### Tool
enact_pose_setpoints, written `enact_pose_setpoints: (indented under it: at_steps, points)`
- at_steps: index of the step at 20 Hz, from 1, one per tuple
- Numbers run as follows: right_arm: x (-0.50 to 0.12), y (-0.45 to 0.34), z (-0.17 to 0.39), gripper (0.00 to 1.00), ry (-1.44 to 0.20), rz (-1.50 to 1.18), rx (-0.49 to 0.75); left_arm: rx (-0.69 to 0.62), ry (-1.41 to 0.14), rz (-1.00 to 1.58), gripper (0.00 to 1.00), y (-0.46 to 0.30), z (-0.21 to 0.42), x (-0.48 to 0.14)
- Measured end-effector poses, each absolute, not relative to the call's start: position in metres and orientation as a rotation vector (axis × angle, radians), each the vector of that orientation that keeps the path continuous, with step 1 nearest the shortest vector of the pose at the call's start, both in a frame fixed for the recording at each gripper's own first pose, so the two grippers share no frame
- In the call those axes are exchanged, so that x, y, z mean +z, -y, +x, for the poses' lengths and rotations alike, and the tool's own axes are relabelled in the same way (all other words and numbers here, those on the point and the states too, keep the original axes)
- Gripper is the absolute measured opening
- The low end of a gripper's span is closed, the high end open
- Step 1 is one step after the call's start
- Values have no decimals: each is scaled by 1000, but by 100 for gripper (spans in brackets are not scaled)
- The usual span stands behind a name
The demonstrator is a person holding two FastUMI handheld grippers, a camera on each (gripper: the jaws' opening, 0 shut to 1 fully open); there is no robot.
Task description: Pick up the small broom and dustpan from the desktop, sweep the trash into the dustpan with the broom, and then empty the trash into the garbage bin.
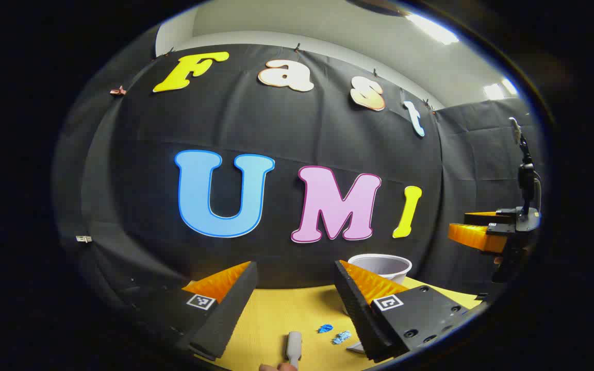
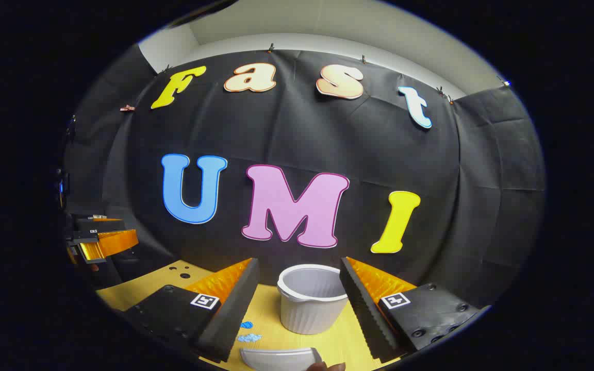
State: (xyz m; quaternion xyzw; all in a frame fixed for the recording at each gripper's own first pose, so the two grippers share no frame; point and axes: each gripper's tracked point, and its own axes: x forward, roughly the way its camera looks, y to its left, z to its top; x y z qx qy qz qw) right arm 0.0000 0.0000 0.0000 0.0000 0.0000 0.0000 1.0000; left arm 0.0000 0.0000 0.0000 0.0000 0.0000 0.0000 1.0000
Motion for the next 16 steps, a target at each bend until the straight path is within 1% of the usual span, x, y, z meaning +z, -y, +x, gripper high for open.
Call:
enact_pose_setpoints:
  at_steps: [4,16]
  points:
    - [-2,1,6,98,5,13,-1,-20,-9,15,95,6,6,0]
    - [-7,-5,13,98,-5,2,16,-18,-18,35,95,1,11,-1]
